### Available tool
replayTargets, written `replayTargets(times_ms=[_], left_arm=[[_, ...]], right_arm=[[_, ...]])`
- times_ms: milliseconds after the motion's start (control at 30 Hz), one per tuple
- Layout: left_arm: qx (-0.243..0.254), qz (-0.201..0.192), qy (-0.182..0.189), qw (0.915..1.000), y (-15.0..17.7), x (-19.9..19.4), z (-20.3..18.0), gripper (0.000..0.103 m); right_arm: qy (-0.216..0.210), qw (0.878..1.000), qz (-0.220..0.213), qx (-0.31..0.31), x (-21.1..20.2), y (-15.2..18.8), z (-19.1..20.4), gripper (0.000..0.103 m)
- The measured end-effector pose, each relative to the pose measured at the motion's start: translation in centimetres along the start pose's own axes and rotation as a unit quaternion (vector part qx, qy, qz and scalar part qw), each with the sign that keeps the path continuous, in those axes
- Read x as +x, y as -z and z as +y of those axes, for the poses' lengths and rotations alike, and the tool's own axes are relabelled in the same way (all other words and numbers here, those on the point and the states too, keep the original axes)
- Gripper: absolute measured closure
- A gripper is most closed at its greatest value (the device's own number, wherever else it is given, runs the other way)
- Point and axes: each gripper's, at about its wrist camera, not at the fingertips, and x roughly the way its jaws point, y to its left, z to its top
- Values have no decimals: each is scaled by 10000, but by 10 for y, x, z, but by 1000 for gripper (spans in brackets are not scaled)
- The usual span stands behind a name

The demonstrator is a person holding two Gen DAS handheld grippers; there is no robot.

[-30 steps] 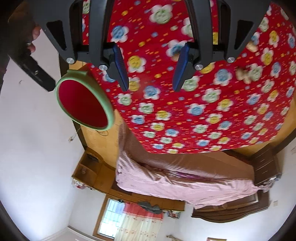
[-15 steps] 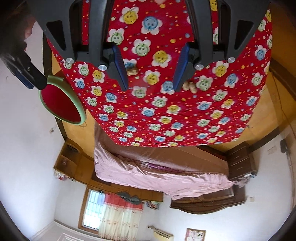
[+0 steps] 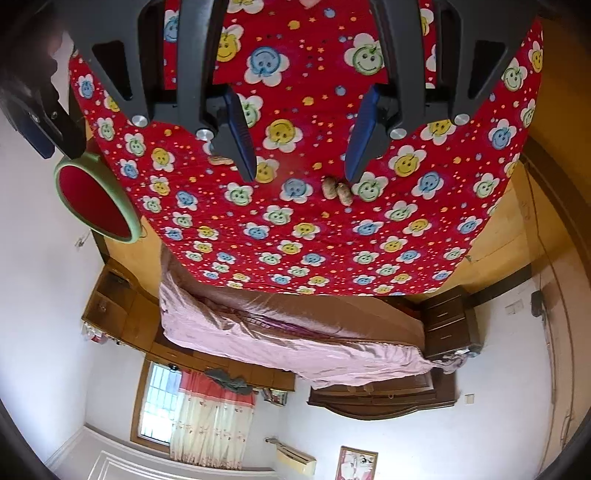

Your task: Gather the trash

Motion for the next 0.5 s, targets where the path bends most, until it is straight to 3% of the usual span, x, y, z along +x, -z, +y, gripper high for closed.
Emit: replayTargets(times_ms=[500], left_arm=[[-106, -72, -375, 9992, 5, 8, 12, 53]], right_arm=[[-46, 9998, 186, 81, 11, 12, 0, 1]])
